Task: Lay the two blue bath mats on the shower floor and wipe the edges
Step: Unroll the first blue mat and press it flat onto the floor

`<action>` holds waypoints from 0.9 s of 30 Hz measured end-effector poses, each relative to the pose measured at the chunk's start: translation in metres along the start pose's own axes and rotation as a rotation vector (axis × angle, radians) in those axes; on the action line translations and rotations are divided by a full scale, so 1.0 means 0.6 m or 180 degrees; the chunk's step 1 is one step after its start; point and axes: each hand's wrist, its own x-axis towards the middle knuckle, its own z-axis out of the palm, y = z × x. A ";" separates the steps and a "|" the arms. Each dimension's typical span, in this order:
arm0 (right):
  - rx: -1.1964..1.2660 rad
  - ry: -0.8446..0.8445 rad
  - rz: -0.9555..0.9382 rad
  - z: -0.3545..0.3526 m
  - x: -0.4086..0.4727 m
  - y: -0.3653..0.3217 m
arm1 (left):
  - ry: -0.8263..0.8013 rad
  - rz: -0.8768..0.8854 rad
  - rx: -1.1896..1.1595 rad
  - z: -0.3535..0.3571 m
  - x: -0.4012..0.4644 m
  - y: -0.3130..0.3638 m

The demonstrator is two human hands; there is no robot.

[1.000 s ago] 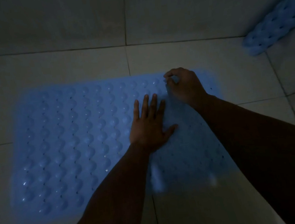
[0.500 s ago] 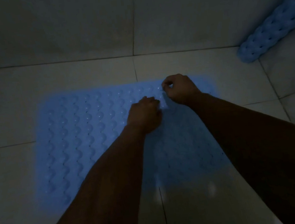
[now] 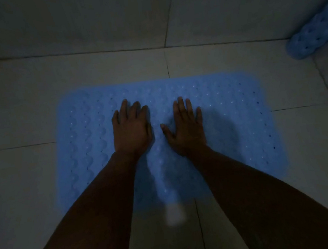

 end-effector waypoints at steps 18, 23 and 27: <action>0.0978 -0.0579 0.0386 -0.183 0.153 0.008 | -0.0255 0.0365 -0.0018 -0.004 0.027 0.036; 0.1259 0.0012 0.0099 -0.155 0.158 0.023 | -0.0366 0.0352 0.0124 0.065 0.005 0.060; 0.1196 0.0507 -0.0211 -0.123 0.158 0.042 | -0.0093 0.0327 0.0112 0.077 -0.001 0.060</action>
